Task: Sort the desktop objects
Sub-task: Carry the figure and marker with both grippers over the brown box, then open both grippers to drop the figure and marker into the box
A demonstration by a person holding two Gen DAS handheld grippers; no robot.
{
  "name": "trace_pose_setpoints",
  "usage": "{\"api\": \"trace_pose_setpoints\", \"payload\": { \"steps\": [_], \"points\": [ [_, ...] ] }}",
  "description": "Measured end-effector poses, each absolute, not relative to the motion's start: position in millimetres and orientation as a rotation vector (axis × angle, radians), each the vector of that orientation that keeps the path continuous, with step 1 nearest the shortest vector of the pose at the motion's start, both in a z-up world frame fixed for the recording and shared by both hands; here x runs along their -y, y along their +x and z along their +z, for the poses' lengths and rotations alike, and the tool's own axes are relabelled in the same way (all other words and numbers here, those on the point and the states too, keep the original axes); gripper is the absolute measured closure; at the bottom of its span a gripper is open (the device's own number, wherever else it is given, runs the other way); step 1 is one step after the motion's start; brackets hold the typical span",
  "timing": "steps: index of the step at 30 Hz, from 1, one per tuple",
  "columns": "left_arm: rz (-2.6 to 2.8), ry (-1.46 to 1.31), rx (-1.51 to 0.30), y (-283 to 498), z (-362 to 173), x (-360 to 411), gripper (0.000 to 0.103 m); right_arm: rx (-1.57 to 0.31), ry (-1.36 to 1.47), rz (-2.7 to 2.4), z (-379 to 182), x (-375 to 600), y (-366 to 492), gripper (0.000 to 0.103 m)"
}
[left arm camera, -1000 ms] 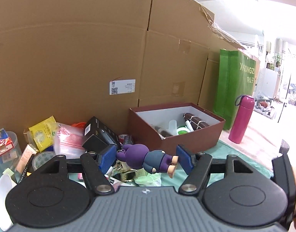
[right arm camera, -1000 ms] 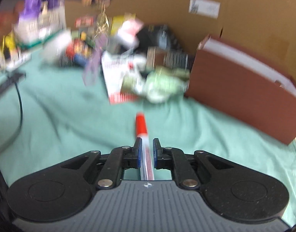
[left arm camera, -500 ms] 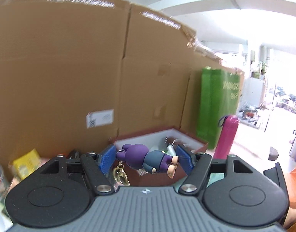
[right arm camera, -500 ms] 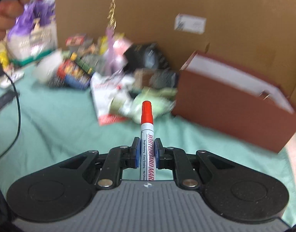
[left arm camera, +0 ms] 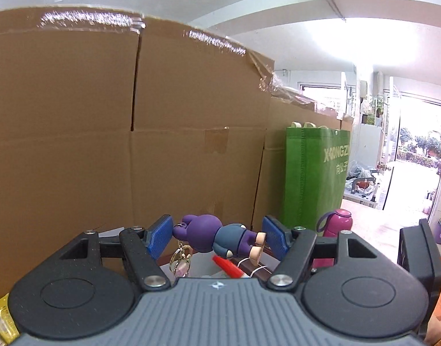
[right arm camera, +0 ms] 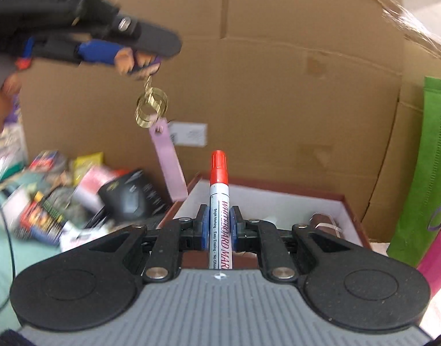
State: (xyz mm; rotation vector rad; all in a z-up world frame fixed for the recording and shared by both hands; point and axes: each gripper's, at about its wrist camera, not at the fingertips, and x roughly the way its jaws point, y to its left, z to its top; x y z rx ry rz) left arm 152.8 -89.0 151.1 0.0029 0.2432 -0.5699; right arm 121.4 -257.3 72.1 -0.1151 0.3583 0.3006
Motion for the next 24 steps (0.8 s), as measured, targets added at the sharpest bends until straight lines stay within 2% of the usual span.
{"api": "trace_pose_setpoints", "payload": {
  "steps": [9, 22, 23, 24],
  "points": [
    [-0.542, -0.015, -0.343, 218, 122, 120, 0.032, -0.400, -0.042, 0.235, 71, 278, 193, 0.090],
    [-0.575, -0.017, -0.462, 263, 72, 136, 0.031, -0.551, 0.018, 0.140, 12, 301, 255, 0.090],
    [-0.594, -0.021, -0.468, 263, 69, 136, 0.030, -0.557, 0.017, 0.134, 9, 302, 257, 0.089],
    [-0.611, -0.022, -0.473, 263, 67, 135, 0.024, -0.561, 0.013, 0.129, 7, 303, 258, 0.082]
  ]
}}
